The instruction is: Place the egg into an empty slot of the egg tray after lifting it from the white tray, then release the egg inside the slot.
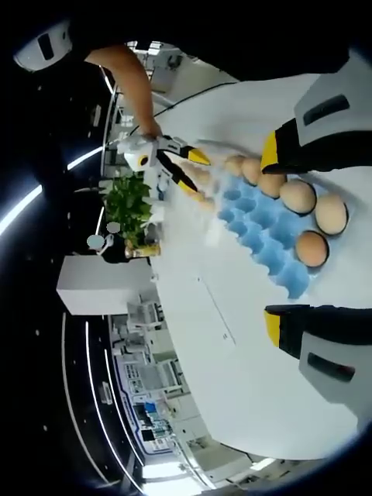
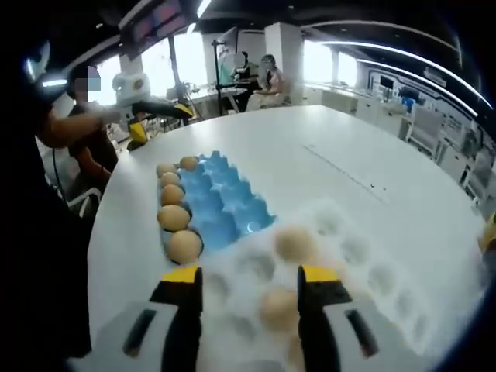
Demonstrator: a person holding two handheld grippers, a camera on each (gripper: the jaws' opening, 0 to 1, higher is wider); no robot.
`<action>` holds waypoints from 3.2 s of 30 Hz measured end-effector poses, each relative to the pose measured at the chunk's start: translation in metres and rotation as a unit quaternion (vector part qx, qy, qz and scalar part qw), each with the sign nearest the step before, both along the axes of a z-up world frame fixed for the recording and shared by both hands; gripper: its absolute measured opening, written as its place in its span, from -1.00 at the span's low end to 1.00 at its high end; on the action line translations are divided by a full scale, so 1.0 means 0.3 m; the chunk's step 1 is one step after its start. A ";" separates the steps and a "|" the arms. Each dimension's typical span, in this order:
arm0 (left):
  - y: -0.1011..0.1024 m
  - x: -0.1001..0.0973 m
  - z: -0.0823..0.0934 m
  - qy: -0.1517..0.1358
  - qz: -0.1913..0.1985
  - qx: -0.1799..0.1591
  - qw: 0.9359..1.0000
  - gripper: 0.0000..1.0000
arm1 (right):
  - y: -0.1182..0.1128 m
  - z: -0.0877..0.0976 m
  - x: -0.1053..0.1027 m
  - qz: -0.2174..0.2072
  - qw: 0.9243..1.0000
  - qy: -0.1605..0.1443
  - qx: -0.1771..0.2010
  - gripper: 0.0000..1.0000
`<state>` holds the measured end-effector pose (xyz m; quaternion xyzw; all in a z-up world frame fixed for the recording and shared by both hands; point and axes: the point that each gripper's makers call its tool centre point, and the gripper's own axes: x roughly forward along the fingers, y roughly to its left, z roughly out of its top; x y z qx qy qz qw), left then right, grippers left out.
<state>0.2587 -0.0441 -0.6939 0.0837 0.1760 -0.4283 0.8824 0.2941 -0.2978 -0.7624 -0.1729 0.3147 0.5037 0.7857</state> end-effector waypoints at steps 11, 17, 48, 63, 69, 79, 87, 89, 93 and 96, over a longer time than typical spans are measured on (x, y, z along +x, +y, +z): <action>0.001 0.000 0.003 0.000 0.001 -0.001 1.000 0.38 | -0.059 -0.041 0.014 0.014 0.998 -0.011 -0.063 -0.36; 0.004 0.001 0.004 0.001 0.000 -0.004 1.000 0.37 | -0.102 -0.088 0.032 0.053 0.987 -0.030 -0.151 -0.39; 0.044 0.023 0.014 -0.005 0.015 -0.006 1.000 0.36 | -0.082 0.003 0.024 0.098 0.972 0.054 -0.205 -0.53; 0.045 0.010 -0.003 0.001 0.013 -0.003 1.000 0.36 | -0.067 0.008 -0.011 0.123 0.965 0.045 -0.226 -0.53; 0.045 0.008 -0.005 0.001 0.015 -0.004 1.000 0.38 | -0.010 0.019 -0.010 0.138 0.966 0.034 -0.218 -0.53; 0.055 0.005 -0.006 0.001 0.017 -0.007 1.000 0.38 | 0.077 0.033 -0.014 0.160 0.965 0.026 -0.205 -0.53; 0.059 0.007 -0.011 0.001 0.017 -0.005 1.000 0.42 | 0.141 0.059 -0.012 0.172 0.967 0.014 -0.188 -0.53; 0.058 0.008 -0.009 -0.004 0.014 -0.004 1.000 0.42 | 0.147 0.059 -0.011 0.172 0.967 0.015 -0.187 -0.53; 0.060 0.012 -0.009 -0.006 0.018 -0.005 1.000 0.52 | 0.160 0.063 -0.008 0.173 0.968 0.012 -0.184 -0.53; 0.063 0.012 -0.018 0.001 0.020 -0.003 1.000 0.62 | 0.165 0.066 -0.006 0.173 0.968 0.011 -0.182 -0.53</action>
